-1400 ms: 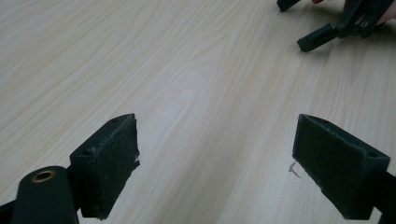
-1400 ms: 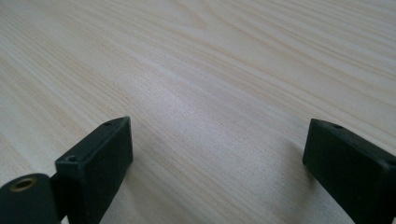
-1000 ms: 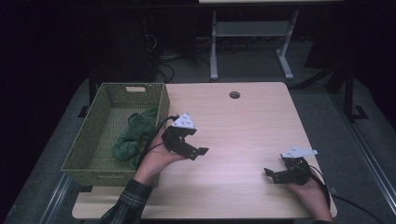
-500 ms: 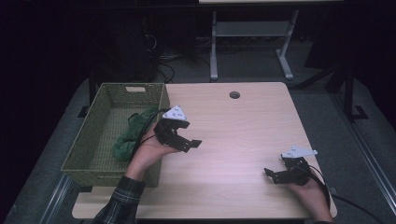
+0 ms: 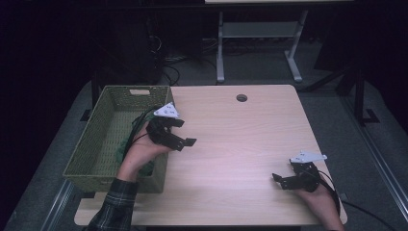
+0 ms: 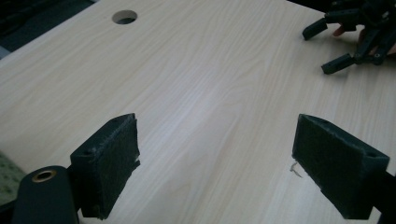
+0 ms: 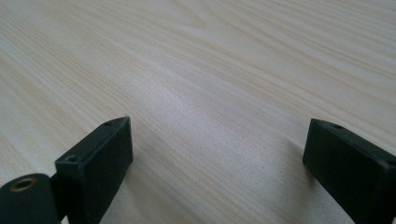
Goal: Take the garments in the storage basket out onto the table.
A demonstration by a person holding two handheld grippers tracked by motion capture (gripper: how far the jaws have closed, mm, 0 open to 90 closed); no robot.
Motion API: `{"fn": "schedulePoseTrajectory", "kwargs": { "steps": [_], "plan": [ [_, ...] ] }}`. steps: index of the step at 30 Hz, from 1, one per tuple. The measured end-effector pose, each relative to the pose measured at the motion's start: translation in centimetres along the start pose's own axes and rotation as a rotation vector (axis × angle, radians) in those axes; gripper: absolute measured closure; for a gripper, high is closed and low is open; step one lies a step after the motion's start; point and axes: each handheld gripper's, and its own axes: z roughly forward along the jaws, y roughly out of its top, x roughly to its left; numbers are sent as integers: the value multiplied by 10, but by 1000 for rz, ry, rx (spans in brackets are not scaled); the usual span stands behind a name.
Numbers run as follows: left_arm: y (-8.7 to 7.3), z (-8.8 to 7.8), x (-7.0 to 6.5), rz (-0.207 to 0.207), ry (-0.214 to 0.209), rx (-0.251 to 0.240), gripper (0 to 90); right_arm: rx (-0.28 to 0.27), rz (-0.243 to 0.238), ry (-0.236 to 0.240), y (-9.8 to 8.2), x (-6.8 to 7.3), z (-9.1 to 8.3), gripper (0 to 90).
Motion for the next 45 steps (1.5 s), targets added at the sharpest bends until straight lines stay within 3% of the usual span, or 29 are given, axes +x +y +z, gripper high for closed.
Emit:
{"fn": "schedulePoseTrajectory", "kwargs": {
  "steps": [8, 16, 23, 33, 45],
  "plan": [
    [-3, -14, 13, -2, 20, 2, 138, 0, 3, -4, 0, 0, 0, 79],
    [-12, -20, 23, -19, 52, 35, 144, 1, 5, -4, -1, 1, -1, 79],
    [-21, -34, 33, -47, 81, 12, 185, 0, 4, -4, 0, 1, 0, 79],
    [-39, -63, 53, -103, 163, -17, 241, 0, 4, -4, -1, 1, 0, 79],
    [-57, -75, 69, -123, 228, 19, 345, 0, 3, -4, -1, 0, 0, 79]
  ]
}}
